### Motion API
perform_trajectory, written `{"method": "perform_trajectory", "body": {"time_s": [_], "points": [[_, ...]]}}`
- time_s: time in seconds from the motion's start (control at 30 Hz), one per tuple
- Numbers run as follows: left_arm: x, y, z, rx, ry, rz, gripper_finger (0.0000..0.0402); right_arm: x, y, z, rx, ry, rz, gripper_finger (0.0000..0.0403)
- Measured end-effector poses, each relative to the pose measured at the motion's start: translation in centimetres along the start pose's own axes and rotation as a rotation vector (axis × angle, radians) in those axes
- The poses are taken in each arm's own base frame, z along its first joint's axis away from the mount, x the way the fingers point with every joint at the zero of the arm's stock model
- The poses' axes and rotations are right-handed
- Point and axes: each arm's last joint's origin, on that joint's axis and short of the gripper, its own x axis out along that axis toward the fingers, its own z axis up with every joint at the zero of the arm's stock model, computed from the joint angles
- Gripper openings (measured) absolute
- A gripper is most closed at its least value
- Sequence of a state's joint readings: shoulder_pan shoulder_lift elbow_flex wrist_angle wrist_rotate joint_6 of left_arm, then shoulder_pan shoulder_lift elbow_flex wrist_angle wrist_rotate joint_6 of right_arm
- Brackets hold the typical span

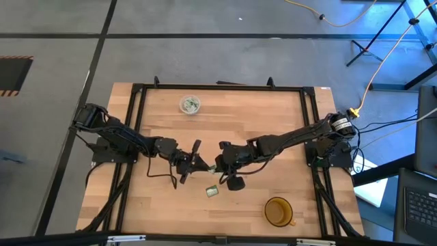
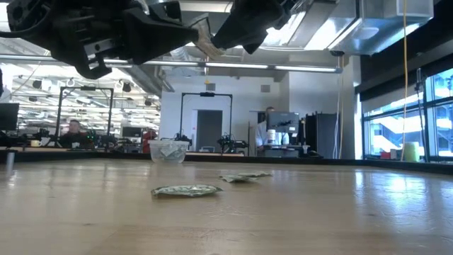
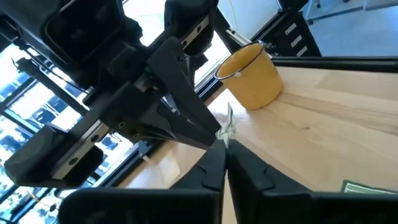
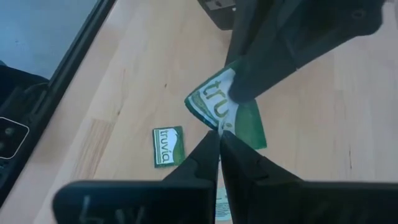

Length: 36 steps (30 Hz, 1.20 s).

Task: Pick and place Stevia / Truvia into bins
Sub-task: Put the truvia packet into the transparent container

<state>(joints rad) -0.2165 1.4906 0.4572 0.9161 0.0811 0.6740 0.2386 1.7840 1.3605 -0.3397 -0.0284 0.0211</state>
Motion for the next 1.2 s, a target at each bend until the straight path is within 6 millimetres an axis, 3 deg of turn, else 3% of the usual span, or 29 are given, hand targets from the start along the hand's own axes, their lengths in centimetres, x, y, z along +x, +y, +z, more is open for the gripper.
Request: {"method": "perform_trajectory", "body": {"time_s": [0.23,0.43,0.6,0.9,1.03,1.2], "points": [[0.0,0.0,0.0,-0.050,0.000,-0.001,0.0004,-0.3,0.0,-0.4,0.004,0.076,-0.002,0.0094],[-0.1,0.5,0.1,-0.357,-0.021,0.027,0.0004,-1.4,-0.2,-0.5,-0.002,0.217,-0.051,0.0150],[-0.6,1.8,1.3,-0.592,-0.144,0.082,0.0004,-1.9,-1.0,-1.8,-0.040,0.349,-0.318,0.0162],[-1.7,3.1,3.0,-0.748,-0.261,0.114,0.0004,-1.7,-1.0,-4.0,-0.063,0.370,-0.318,0.0163],[-2.6,4.0,2.5,-0.738,-0.196,0.189,0.0004,-2.6,-1.1,-5.1,-0.037,0.324,-0.322,0.0163],[-5.0,5.9,-0.3,-0.686,0.196,0.492,0.0004,-4.3,-1.4,-7.9,-0.007,0.205,-0.311,0.0163]]}}
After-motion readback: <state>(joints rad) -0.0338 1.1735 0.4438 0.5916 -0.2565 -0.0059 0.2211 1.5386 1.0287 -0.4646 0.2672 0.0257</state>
